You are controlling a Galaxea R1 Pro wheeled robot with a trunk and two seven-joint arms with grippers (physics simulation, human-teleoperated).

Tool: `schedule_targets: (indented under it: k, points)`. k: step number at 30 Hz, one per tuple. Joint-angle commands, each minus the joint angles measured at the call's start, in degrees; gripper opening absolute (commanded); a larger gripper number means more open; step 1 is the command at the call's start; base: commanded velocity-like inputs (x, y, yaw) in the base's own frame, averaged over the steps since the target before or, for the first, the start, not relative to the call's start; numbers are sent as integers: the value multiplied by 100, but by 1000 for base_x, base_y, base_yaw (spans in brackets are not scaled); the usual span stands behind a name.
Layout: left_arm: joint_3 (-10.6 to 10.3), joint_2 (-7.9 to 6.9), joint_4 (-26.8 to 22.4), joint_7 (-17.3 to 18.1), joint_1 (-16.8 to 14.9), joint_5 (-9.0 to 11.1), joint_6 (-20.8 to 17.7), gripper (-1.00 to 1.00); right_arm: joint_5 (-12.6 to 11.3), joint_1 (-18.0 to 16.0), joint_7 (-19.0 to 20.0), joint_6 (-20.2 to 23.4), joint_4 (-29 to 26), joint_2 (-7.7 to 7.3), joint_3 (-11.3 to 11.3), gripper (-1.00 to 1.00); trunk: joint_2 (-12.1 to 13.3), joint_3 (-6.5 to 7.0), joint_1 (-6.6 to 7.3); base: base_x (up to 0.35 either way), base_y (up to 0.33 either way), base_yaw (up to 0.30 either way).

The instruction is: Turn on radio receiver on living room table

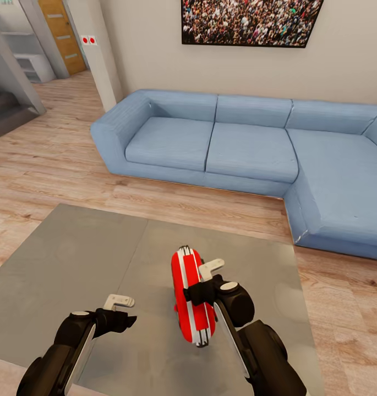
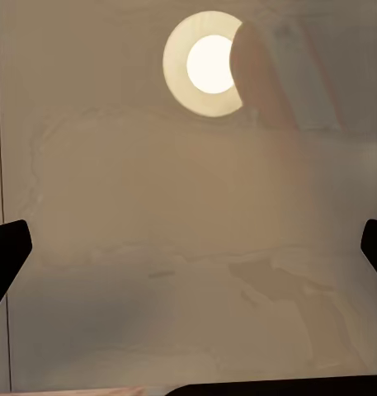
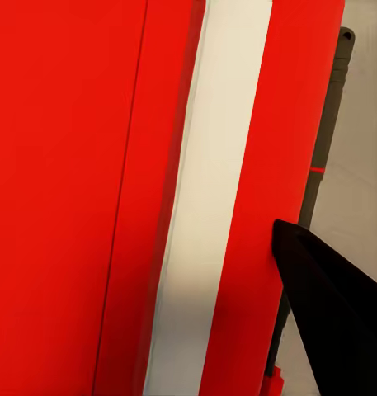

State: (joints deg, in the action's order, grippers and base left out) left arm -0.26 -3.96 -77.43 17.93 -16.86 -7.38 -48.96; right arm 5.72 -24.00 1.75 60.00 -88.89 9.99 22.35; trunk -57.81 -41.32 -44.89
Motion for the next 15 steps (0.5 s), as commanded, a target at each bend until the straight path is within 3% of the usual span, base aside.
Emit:
schedule_targets:
  k: [1, 7, 9, 11, 12, 15]
  points:
    - [0, 0, 0, -1, -1, 0, 0, 100, -27, -3, 1, 0, -2, 0, 1, -100, 0, 0, 0, 0, 0, 0]
    - [0, -4, -9, 11, -2, 18, 0, 100, -61, -3, 119, 0, -51, 0, -2, -100, 0, 0, 0, 0, 0, 0]
    - [0, -5, -38, 35, -1, 45, -6, 100, -166, -7, 814, 0, -85, 0, -4, -100, 0, 0, 0, 0, 0, 0]
    - [0, -6, -49, 45, -1, 57, -5, 100, -184, -9, 1248, 0, -91, 0, -8, -100, 0, 0, 0, 0, 0, 0]
    - [0, -6, -65, 55, 0, 73, -3, 100, -194, -59, 1887, 0, -96, 0, -24, -100, 0, 0, 0, 0, 0, 0]
    - [0, -8, -87, 146, -1, 87, 3, 100, -194, -219, 2488, 0, -100, 0, -44, -100, 0, 0, 0, 0, 0, 0]
